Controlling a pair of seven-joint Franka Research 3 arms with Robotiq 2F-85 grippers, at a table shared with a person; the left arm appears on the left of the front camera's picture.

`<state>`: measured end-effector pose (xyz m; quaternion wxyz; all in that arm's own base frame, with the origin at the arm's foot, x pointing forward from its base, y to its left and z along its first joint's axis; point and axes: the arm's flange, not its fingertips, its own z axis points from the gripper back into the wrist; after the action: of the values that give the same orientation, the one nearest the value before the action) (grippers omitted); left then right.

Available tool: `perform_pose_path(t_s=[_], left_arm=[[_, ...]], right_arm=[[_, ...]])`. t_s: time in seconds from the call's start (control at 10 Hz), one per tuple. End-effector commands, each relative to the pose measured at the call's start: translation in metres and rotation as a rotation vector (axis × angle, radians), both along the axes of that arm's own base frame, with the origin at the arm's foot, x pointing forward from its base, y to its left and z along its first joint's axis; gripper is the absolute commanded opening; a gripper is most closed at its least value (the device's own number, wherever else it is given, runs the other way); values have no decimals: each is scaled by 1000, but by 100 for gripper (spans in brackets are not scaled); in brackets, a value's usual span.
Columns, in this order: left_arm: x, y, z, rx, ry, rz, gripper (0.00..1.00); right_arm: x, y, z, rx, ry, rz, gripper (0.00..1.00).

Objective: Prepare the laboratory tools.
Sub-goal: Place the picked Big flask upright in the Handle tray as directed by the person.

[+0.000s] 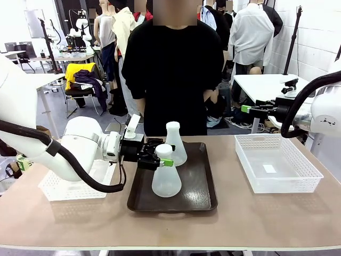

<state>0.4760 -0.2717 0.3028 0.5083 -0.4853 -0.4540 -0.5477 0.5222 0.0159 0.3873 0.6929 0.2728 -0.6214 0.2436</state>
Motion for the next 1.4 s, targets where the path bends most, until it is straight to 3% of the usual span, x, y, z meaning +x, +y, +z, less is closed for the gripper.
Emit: perform_pose_path(t_s=[0.0, 1.3], left_arm=[[0, 0, 0, 0, -10, 1, 100], [0, 0, 0, 0, -10, 1, 100]], right_arm=[[1, 0, 1, -8, 12, 9, 100], [1, 0, 1, -8, 12, 9, 100]])
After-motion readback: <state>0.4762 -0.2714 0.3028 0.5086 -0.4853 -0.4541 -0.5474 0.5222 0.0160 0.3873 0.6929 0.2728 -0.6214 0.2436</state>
